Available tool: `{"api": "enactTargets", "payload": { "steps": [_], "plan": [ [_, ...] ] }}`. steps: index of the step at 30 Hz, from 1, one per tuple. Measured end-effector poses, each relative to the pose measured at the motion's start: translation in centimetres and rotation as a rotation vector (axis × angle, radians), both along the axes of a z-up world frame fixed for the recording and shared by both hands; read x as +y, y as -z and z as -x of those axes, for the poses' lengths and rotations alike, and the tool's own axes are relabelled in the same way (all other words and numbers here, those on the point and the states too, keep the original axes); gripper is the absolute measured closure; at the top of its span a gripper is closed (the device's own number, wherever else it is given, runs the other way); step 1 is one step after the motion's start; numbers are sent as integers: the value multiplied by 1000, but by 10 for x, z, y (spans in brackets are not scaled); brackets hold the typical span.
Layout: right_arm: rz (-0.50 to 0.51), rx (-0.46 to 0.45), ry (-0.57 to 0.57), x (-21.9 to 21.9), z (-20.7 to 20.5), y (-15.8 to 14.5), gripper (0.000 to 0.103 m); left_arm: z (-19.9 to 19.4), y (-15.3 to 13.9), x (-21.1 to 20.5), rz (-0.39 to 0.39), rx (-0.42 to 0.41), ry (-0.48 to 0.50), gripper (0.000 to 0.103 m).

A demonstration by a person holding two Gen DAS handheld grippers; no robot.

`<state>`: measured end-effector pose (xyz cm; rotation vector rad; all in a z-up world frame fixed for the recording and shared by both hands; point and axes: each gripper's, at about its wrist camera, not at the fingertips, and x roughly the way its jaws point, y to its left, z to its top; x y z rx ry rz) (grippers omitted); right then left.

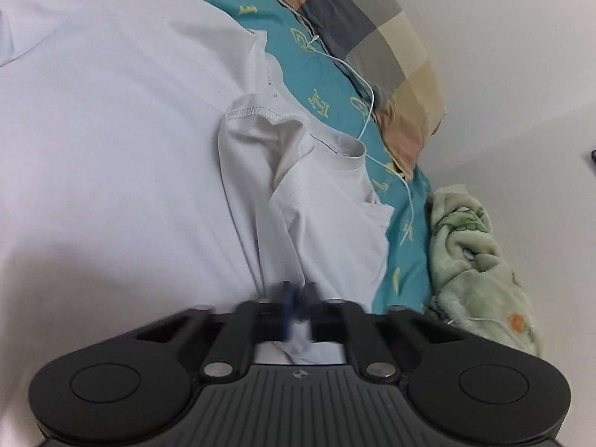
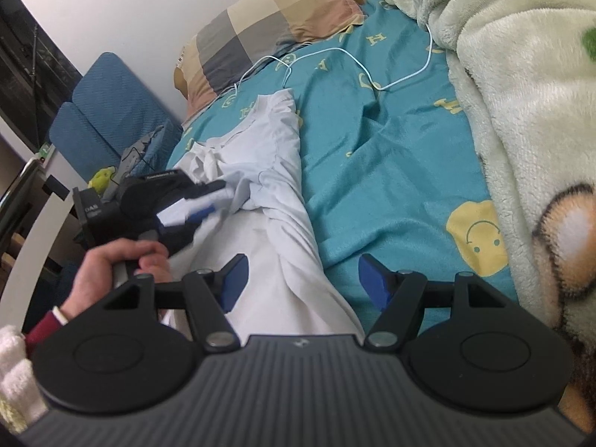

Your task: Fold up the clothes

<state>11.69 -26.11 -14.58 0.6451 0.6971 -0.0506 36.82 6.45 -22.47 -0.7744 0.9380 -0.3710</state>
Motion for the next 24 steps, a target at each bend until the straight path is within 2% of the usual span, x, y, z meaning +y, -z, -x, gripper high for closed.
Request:
{"api": "enactTargets", "payload": {
  "steps": [3, 6, 9, 10, 11, 13, 15, 16, 18, 22, 24],
  "plan": [
    [-8, -1, 0, -1, -1, 1, 34, -2, -21, 8, -40, -73, -3, 102],
    [-12, -2, 0, -1, -2, 1, 34, -8, -31, 25, -142, -90, -51, 102],
    [-7, 1, 0, -1, -3, 2, 34, -23, -24, 35, -289, -44, -85, 102],
    [-3, 3, 1, -1, -3, 2, 34, -25, -21, 38, -311, -33, -84, 102],
    [1, 6, 2, -1, -3, 3, 34, -26, -17, 41, -326, -24, -79, 101],
    [4, 10, 3, -2, -5, 3, 34, -18, -19, 49, -295, -17, -68, 100],
    [7, 1, 7, -6, -5, 1, 34, -2, -27, 54, -270, -23, -30, 90],
    [9, -6, 10, -8, -4, -1, 34, 9, -34, 56, -275, -31, 2, 82],
    [9, -12, -4, -12, -3, -5, 34, 36, -50, 56, -315, -53, 80, 77],
    [-8, -9, -66, -13, 5, -10, 34, 116, -81, 67, -361, -71, 256, 67],
    [-5, 4, -99, -9, 11, -12, 34, 156, -92, 85, -392, -44, 296, 58]
  ]
}}
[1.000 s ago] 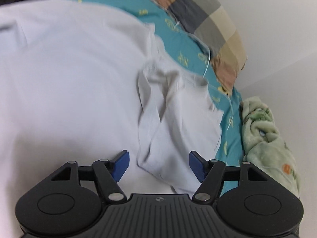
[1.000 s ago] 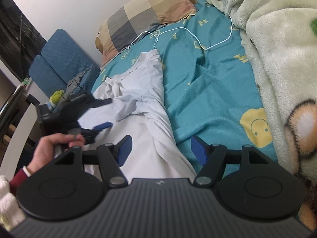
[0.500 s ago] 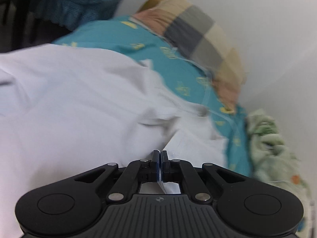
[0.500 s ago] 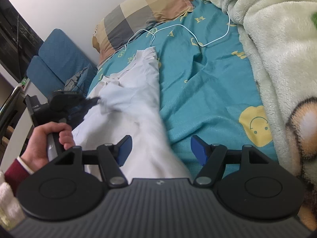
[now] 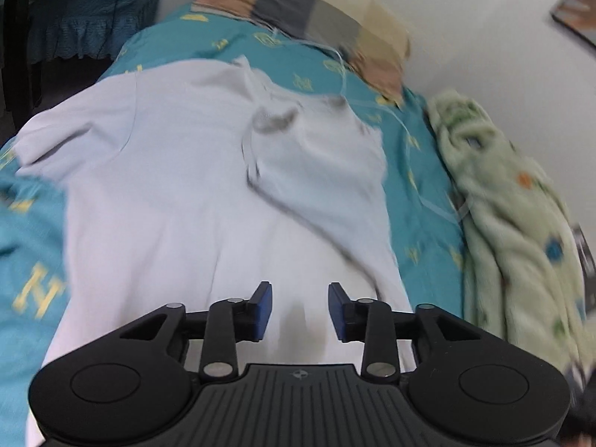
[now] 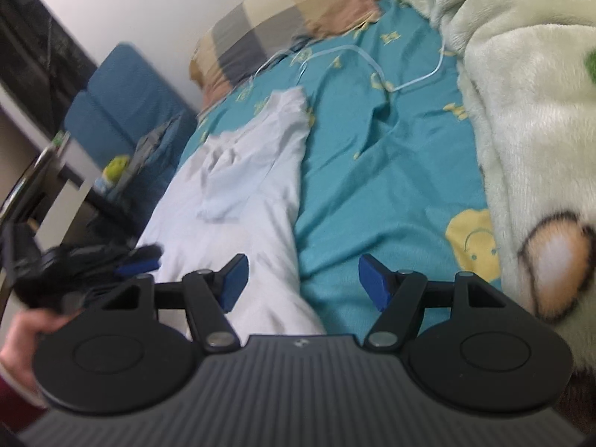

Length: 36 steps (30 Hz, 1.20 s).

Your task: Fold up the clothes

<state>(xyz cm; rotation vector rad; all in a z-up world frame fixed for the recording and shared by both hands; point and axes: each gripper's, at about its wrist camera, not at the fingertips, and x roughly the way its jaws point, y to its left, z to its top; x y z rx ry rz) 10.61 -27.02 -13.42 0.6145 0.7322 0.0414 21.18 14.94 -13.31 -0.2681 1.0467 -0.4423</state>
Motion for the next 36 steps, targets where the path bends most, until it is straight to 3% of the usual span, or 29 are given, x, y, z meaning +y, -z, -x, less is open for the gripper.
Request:
{"api": "enactTargets", "payload": {
  "steps": [2, 7, 9, 12, 17, 22, 24, 27, 28, 29, 30, 31, 36],
  "plan": [
    [3, 16, -34, 6, 8, -2, 34, 36, -6, 27, -51, 49, -14, 45],
    [43, 97, -102, 25, 36, -8, 34, 97, 1, 113, -187, 182, -136, 27],
    [91, 131, -123, 32, 46, -10, 36, 105, 10, 145, -188, 253, -192, 27],
    [152, 209, -110, 36, 56, -7, 35, 101, 20, 182, -81, 377, -248, 23],
    [135, 348, -91, 29, 59, 10, 35, 90, 30, 185, -117, 416, -129, 19],
    [92, 476, -117, 29, 54, 27, 36, 91, 43, 175, -48, 491, -12, 20],
    [101, 509, -145, 35, 51, 33, 36, 91, 45, 167, -40, 502, 47, 26],
    [130, 527, -207, 48, 48, 35, 36, 92, 47, 151, -62, 526, 160, 46],
    [156, 526, -231, 54, 49, 33, 45, 93, 46, 144, -86, 519, 204, 61],
    [185, 534, -254, 59, 49, 30, 54, 94, 44, 138, -111, 506, 234, 83],
    [212, 547, -277, 64, 50, 29, 76, 95, 42, 133, -135, 493, 258, 94],
    [230, 557, -297, 68, 52, 27, 90, 96, 38, 129, -141, 484, 282, 98],
    [319, 502, -396, 82, 70, -5, 95, 104, 5, 134, -80, 465, 313, 99]
  ]
}}
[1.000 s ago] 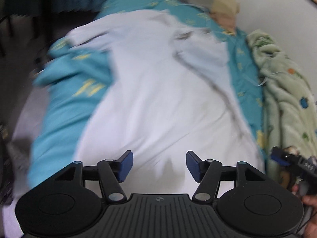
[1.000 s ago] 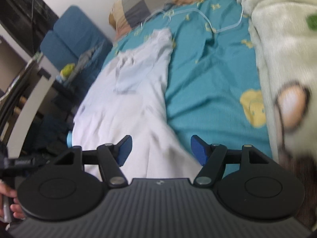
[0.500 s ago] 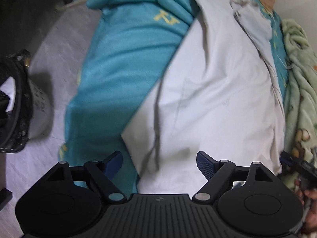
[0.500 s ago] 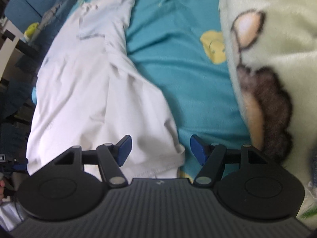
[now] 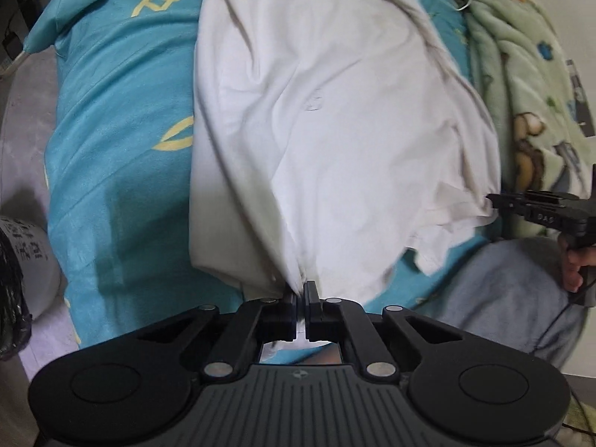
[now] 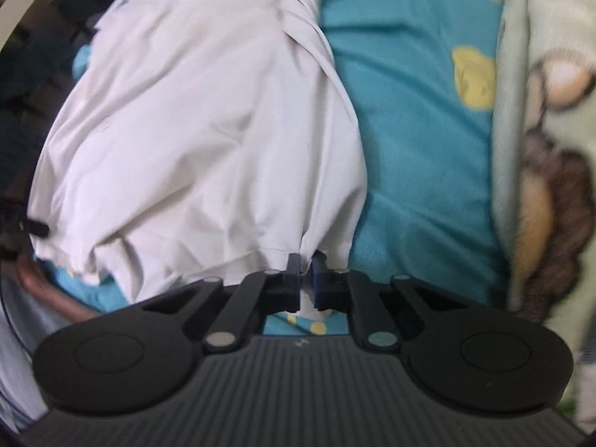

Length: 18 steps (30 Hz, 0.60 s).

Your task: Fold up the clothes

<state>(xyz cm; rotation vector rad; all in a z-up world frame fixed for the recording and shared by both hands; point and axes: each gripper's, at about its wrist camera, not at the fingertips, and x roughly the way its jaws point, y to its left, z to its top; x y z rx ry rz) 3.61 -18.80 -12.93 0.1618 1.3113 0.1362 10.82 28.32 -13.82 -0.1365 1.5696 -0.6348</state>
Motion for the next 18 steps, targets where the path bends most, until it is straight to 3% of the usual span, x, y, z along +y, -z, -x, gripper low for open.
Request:
{"api": "enactTargets", "payload": {
  "steps": [4, 8, 9, 11, 12, 14, 16, 18],
  "plan": [
    [9, -25, -63, 5, 16, -24, 95, 4, -2, 27, -32, 10, -70, 99],
    [40, 3, -64, 4, 18, -7, 95, -2, 3, 35, -80, 19, -127, 97],
    [42, 10, -52, 4, 18, 0, 93, -3, 1, 37, -83, 12, -134, 95],
    [18, 9, -14, -2, 18, 2, 92, -2, -9, 40, -102, -22, -140, 74],
    [1, 6, 7, -5, 17, 2, 91, -1, -15, 42, -112, -40, -143, 70],
    [-53, -22, 34, -14, 21, -6, 76, 7, -24, 36, -131, -85, -142, 55],
    [-103, -66, 62, -22, 27, -17, 40, 15, -35, 29, -143, -129, -144, 50],
    [-119, -134, 89, -31, 35, -32, 31, 19, -47, 25, -142, -174, -148, 46]
  ]
}}
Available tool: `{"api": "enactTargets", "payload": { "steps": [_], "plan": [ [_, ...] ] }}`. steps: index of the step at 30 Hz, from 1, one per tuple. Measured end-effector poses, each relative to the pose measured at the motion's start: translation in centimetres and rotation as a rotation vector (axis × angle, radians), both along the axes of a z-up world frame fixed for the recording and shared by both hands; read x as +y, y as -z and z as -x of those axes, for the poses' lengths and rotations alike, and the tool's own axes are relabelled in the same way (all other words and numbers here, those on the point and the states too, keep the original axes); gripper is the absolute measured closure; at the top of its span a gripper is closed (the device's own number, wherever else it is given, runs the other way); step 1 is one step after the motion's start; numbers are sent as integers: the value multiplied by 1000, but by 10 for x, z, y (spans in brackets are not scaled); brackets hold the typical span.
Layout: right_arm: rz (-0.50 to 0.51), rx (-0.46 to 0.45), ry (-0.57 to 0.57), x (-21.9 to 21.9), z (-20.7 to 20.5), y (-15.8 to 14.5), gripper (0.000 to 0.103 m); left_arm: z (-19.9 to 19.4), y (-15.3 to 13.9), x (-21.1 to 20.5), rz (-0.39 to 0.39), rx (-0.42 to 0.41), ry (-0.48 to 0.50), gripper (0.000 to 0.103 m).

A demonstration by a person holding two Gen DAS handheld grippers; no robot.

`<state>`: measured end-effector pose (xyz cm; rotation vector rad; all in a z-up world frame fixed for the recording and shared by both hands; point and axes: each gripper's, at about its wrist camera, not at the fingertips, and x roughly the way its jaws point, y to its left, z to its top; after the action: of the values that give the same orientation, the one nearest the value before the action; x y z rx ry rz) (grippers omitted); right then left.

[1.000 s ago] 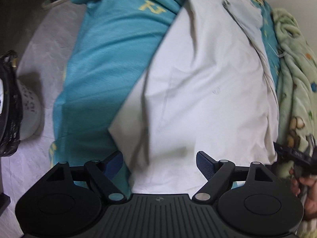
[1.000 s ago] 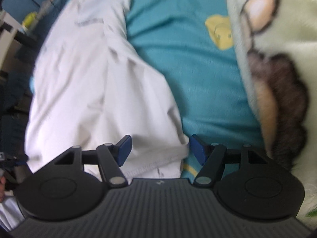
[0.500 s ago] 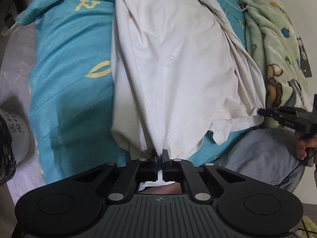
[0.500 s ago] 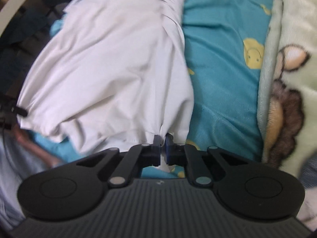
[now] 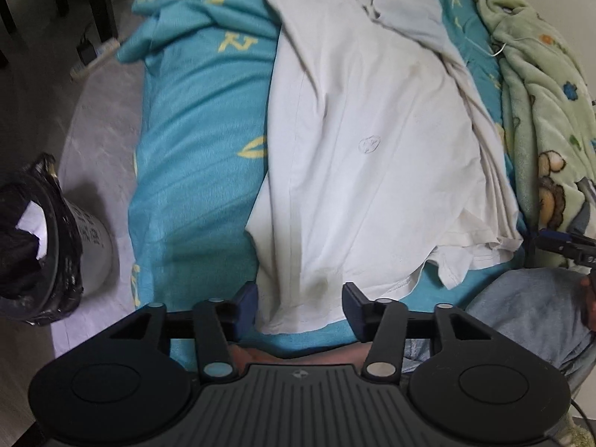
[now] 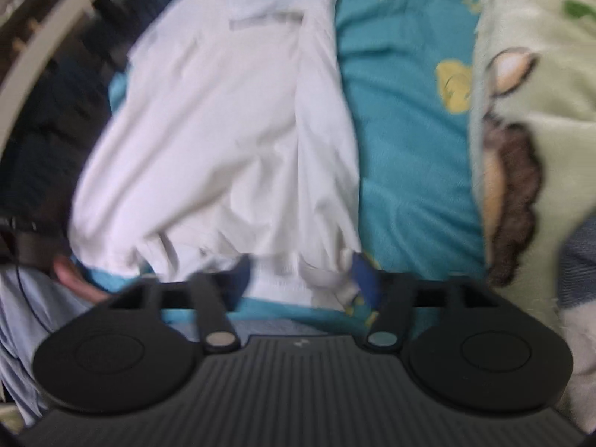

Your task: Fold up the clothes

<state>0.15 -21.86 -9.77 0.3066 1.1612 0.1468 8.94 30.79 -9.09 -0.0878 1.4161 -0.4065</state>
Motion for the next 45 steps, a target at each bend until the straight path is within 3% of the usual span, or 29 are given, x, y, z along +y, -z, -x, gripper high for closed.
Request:
{"api": "enactTargets", "payload": {
  "steps": [4, 10, 15, 20, 23, 30, 38, 41, 45],
  "plan": [
    [-25, -125, 72, -17, 0, -20, 32, 6, -14, -37, 22, -106, -16, 31],
    [-119, -289, 256, -34, -20, -28, 32, -1, 4, -136, 127, -189, -35, 29],
    [-53, -407, 313, -32, -25, -20, 32, -3, 28, -215, 195, -208, 7, 28],
    [46, -438, 258, -24, -26, -4, 32, -6, 51, -266, 178, -256, 39, 28],
    [54, -448, 262, -25, -27, 0, 32, -8, 62, -278, 211, -250, 16, 27],
    [13, -495, 316, -37, -23, -5, 32, -7, 77, -294, 266, -268, 9, 27],
    [-131, -484, 528, -82, -9, 3, 32, 6, 97, -328, 262, -273, 68, 30],
    [-149, -469, 563, -87, -7, 8, 30, 8, 108, -334, 286, -237, 69, 32],
    [-140, -463, 560, -84, -8, 10, 30, 20, 112, -341, 288, -248, 97, 38]
  ]
}}
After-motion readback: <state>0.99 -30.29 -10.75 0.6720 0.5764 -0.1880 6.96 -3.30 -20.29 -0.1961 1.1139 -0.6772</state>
